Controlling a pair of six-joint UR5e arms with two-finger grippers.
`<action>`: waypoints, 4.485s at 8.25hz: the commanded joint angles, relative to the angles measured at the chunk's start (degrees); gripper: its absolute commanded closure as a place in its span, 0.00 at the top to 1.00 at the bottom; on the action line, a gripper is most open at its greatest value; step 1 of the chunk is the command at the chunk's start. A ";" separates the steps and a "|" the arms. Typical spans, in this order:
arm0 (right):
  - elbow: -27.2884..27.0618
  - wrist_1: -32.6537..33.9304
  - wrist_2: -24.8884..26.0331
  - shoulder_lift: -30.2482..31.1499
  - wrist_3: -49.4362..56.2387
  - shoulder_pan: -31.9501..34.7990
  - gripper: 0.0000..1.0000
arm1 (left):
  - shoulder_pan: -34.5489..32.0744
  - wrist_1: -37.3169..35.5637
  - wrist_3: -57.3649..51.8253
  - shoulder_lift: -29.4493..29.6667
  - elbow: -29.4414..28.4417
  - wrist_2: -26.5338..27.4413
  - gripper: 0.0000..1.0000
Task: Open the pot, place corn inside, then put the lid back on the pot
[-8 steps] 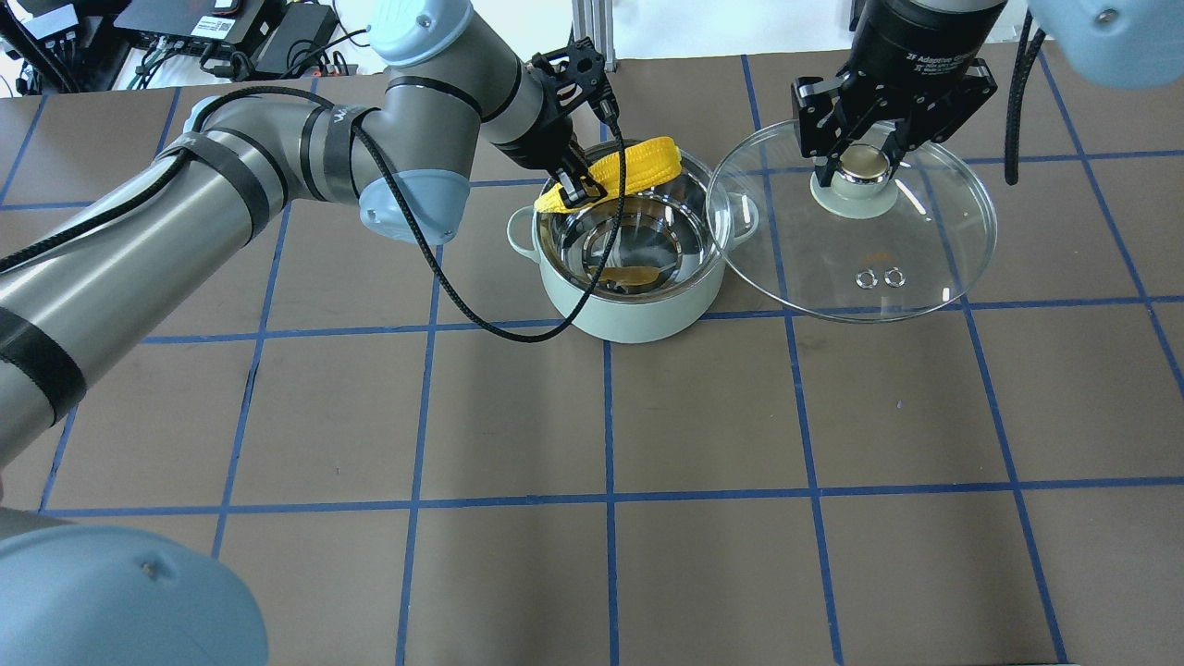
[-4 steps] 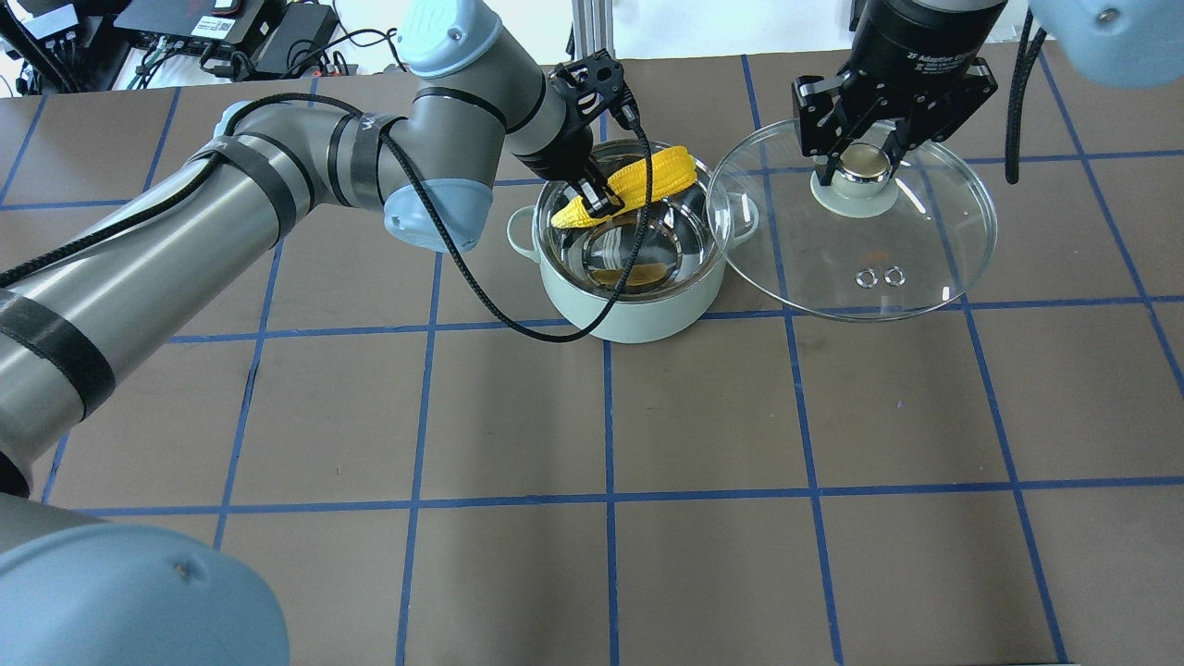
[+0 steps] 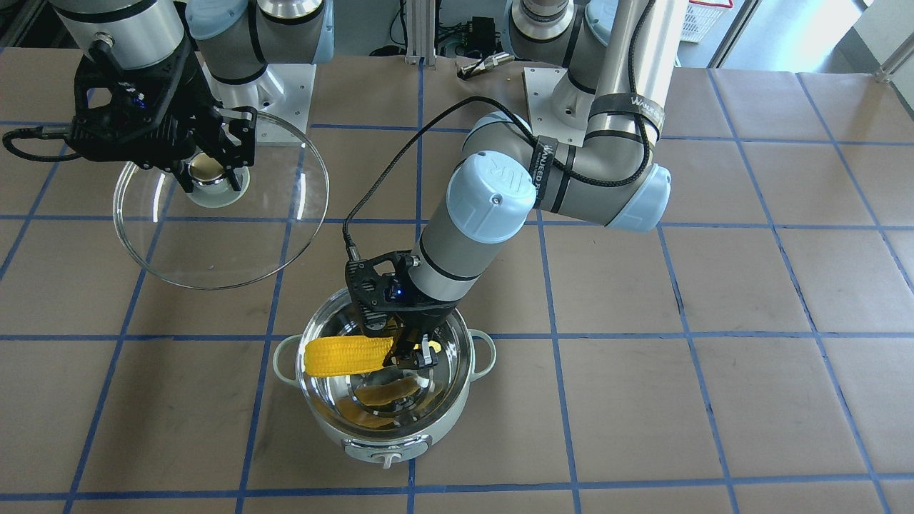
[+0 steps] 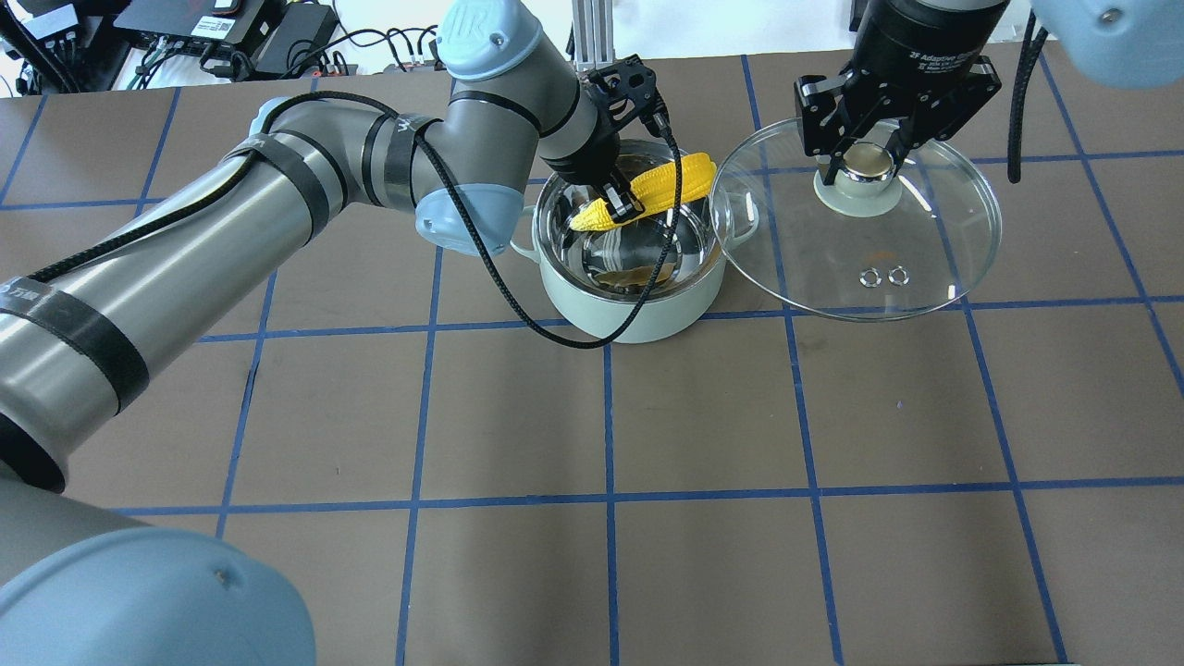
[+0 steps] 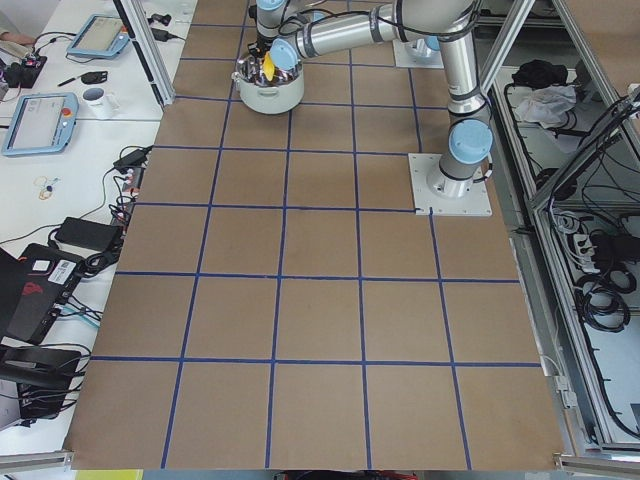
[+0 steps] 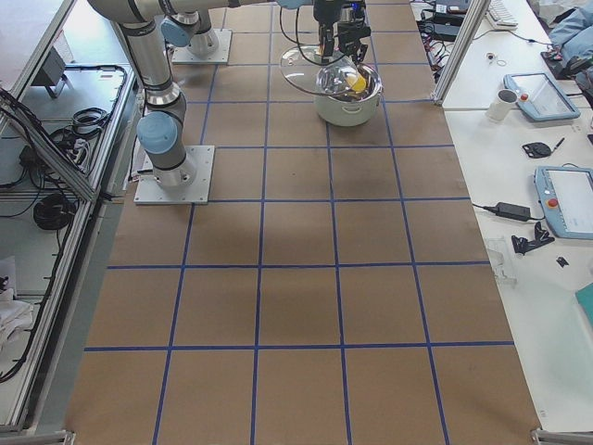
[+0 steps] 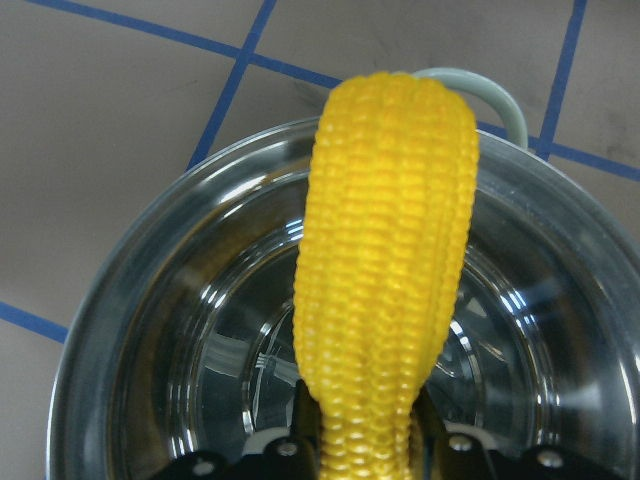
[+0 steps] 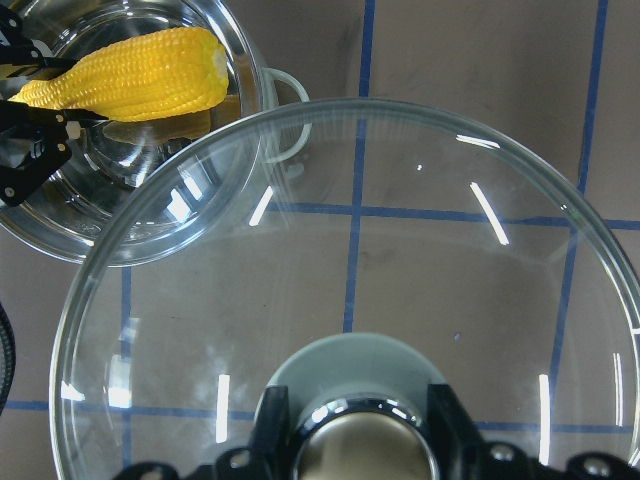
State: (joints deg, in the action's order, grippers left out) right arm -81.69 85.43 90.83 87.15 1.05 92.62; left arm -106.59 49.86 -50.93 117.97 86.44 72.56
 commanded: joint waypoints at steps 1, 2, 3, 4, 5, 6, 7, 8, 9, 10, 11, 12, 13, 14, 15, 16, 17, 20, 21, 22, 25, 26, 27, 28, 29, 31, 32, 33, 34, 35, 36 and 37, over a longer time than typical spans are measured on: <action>0.03 -0.09 0.22 0.04 -0.35 0.02 0.11 | -0.02 -0.03 0.13 0.68 -0.13 0.22 0.44; -0.05 0.00 0.05 0.04 -0.35 0.02 0.11 | -0.02 0.41 0.56 0.50 -0.13 1.35 0.91; 0.03 0.09 -0.04 0.04 -0.35 0.02 0.11 | -0.02 0.84 0.74 -0.45 -0.13 3.88 1.00; 0.04 0.09 -0.04 0.04 -0.35 0.02 0.11 | -0.02 2.42 0.74 -1.33 -0.13 6.78 1.00; 0.04 0.09 -0.04 0.04 -0.35 0.02 0.11 | 0.06 2.78 0.74 -2.47 -0.13 7.07 1.00; -0.05 0.09 -0.13 0.04 -0.35 0.02 0.11 | 0.24 2.87 0.83 -3.44 -0.13 7.07 1.00; -0.05 0.09 -0.13 0.04 -0.35 0.02 0.11 | 0.24 7.57 3.01 -5.11 -0.21 6.98 1.00; -0.05 0.09 -0.22 0.04 -0.35 0.02 0.11 | 0.33 13.18 9.03 -8.08 -0.21 7.07 1.00; 0.03 0.26 -0.30 0.04 -0.26 0.02 0.11 | 0.50 18.29 12.31 -10.90 -0.39 6.98 1.00; 0.04 0.53 -0.74 0.04 -0.43 0.11 0.11 | 1.11 19.12 13.30 -13.36 -0.39 7.16 1.00; 0.04 1.14 -0.74 -0.40 -0.87 0.37 0.11 | 3.47 21.31 19.66 -15.47 -0.30 7.25 1.00; -0.14 3.23 -0.74 -1.01 -1.14 0.54 0.11 | 5.76 23.85 26.86 -16.97 -0.39 12.29 1.00; -0.14 5.17 -0.74 -1.97 -3.05 0.89 0.11 | 7.69 24.40 33.55 -18.12 -0.39 14.69 1.00; 0.03 8.67 -0.83 -3.72 -5.94 2.03 0.12 | 10.32 26.75 37.97 -19.35 -0.39 14.89 1.00; 0.38 11.75 -0.83 -5.65 -6.67 3.87 0.12 | 13.22 27.91 40.18 -21.01 -0.30 15.50 1.00; 0.56 14.13 -0.75 -7.41 -9.72 5.71 0.12 | 15.08 30.62 40.99 -22.16 -0.39 17.42 1.00; 0.56 16.94 -0.83 -9.09 -12.62 7.65 0.12 | 15.70 31.34 42.13 -23.13 -0.22 20.40 1.00; 0.65 26.52 -0.66 -17.86 -16.95 12.58 0.12 | 16.59 31.44 45.65 -24.28 0.66 21.49 1.00; 0.56 26.72 -0.74 -18.76 -16.96 12.67 0.12 | 16.94 31.44 46.96 -24.28 0.75 21.31 1.00; 0.48 26.81 -0.74 -19.64 -16.96 12.76 0.12 | 17.03 31.44 47.41 -24.28 0.75 20.96 1.00; 0.48 28.30 -0.74 -21.23 -17.31 13.72 0.12 | 17.12 34.69 48.46 -24.19 2.85 20.78 1.00; 0.48 28.39 -0.74 -21.23 -17.05 13.73 0.12 | 17.20 34.77 48.47 -24.20 3.12 18.69 1.00; 0.48 28.56 -0.83 -21.32 -16.70 13.73 0.12 | 17.12 34.86 48.47 -23.93 3.13 17.11 1.00; 0.13 29.26 -0.75 -21.41 -16.61 13.73 0.12 | 17.03 35.47 48.47 -23.93 3.21 17.18 1.00; 0.04 29.79 -0.83 -21.41 -16.78 13.73 0.12 | 17.03 35.65 48.56 -23.93 3.21 17.09 1.00; -0.05 30.41 -1.70 -21.58 -16.70 13.73 0.12 | 17.03 35.57 48.38 -24.02 3.21 17.09 1.00; -0.05 30.41 -1.80 -21.76 -16.70 13.73 0.12 | 17.12 35.57 48.38 -24.02 3.21 16.92 1.00; -0.05 30.59 -1.89 -21.85 -16.78 13.82 0.12 | 17.12 35.48 48.12 -23.93 3.30 17.26 1.00; -0.14 30.59 -1.97 -21.85 -16.78 13.82 0.12 | 17.12 34.87 47.94 -23.93 4.08 17.62 1.00; -0.14 30.50 -1.97 -21.93 -16.70 13.82 0.12 | 17.12 34.69 48.03 -24.11 4.88 17.53 1.00; -0.14 30.50 -1.97 -21.93 -16.52 13.82 0.12 | 17.12 34.69 48.38 -24.19 4.88 17.62 1.00; -0.14 30.59 -1.97 -22.28 -16.61 13.82 0.12 | 17.12 34.69 48.38 -24.20 4.88 17.53 1.00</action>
State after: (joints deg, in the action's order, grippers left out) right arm -81.81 115.95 88.88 65.23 -15.59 106.43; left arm -89.48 84.66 -2.74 93.87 91.05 90.10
